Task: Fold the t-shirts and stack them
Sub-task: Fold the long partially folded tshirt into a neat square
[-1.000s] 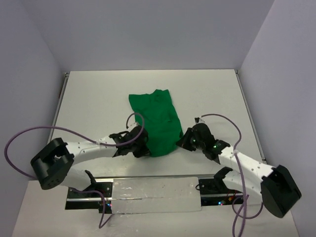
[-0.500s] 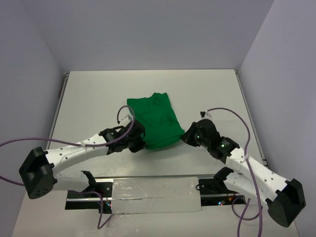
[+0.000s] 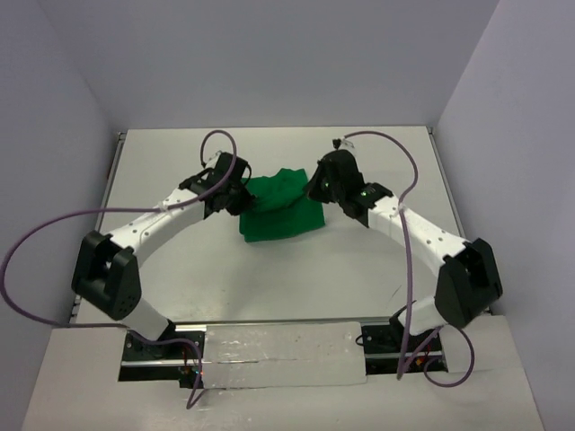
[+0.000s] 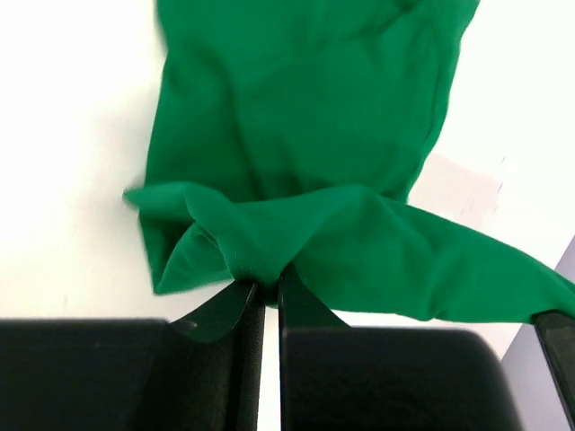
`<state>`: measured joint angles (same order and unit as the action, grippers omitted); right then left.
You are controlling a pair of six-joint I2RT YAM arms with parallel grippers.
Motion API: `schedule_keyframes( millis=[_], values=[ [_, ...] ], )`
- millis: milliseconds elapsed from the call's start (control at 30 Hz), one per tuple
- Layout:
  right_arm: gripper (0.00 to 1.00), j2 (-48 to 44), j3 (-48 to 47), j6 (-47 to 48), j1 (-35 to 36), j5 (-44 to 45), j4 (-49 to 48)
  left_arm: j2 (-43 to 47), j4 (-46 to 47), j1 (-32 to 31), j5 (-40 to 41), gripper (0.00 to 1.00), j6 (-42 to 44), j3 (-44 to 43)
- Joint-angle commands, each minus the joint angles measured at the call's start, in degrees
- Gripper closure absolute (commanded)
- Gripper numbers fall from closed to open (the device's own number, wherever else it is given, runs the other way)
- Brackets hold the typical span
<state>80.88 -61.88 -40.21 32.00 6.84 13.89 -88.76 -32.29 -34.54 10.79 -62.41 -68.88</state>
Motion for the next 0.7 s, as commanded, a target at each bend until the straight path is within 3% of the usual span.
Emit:
schedule_keyframes(
  millis=[0, 500, 567, 633, 667],
  values=[
    [0.91, 8.2, -9.6, 2.6, -2.6, -0.8, -2.9, -6.5, 3.3, 5.6, -4.0, 0.90, 5.5, -6.7],
    [0.88, 35.8, -35.4, 3.2, -9.7, -9.9, 0.3, -26.9, 6.6, 16.1, -12.0, 0.90, 11.1, -25.7],
    [0.79, 39.9, -42.1, 3.0, -10.1, -10.5, 1.6, -30.5, 7.3, 17.1, -12.6, 0.84, 11.4, -28.7],
    [0.41, 46.8, -50.5, 2.4, -11.0, -12.6, 3.9, -36.5, 7.2, 18.1, -13.0, 0.57, 12.8, -37.5],
    [0.34, 48.1, -53.4, 2.2, -11.2, -13.0, 5.1, -39.0, 6.2, 18.5, -13.1, 0.45, 13.1, -39.3]
  ],
)
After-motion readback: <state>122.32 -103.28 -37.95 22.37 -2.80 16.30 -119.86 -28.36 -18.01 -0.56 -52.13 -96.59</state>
